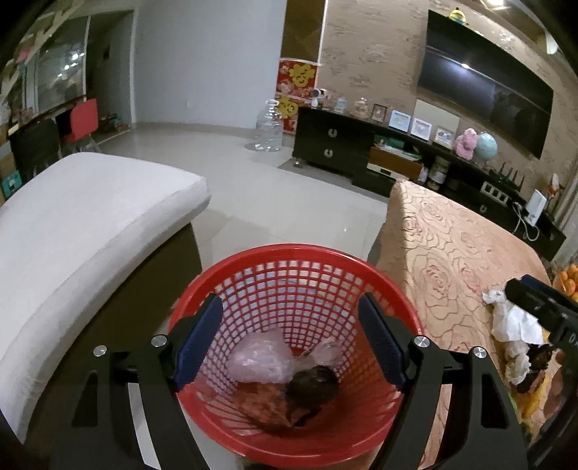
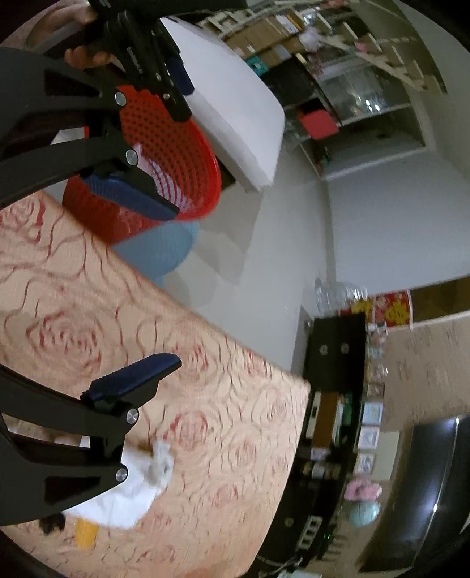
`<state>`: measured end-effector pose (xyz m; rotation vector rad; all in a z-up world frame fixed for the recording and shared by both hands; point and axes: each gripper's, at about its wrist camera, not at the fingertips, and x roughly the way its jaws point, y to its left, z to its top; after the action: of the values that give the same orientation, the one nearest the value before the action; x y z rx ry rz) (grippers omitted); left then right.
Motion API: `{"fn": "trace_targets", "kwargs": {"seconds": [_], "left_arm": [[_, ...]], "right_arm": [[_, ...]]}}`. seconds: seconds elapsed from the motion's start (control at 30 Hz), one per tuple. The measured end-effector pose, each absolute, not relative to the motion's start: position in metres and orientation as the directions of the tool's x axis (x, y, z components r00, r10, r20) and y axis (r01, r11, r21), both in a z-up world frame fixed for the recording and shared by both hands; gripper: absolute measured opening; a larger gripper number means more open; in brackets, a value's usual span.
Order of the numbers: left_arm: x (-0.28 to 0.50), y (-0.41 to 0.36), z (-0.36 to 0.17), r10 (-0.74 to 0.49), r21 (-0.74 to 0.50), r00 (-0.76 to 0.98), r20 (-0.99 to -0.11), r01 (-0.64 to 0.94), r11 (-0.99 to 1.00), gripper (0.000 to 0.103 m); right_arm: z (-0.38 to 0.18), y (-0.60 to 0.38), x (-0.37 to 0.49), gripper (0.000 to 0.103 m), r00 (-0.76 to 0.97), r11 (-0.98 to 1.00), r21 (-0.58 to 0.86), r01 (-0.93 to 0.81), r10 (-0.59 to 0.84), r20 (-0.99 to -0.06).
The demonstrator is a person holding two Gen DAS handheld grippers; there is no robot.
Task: Collect trash
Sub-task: 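Move both tools back to the table toward the white tissues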
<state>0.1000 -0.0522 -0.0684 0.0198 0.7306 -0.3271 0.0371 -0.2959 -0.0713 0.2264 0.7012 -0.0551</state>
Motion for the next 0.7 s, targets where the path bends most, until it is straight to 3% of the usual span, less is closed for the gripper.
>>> {"fn": "trace_targets", "kwargs": {"seconds": [0.7], "left_arm": [[0.069, -0.135, -0.07, -0.418, -0.086, 0.64, -0.645, 0.483, 0.871, 0.075]], "right_arm": [[-0.084, -0.428, -0.082, 0.075, 0.68, 0.849, 0.14, 0.51, -0.298, -0.67]]}}
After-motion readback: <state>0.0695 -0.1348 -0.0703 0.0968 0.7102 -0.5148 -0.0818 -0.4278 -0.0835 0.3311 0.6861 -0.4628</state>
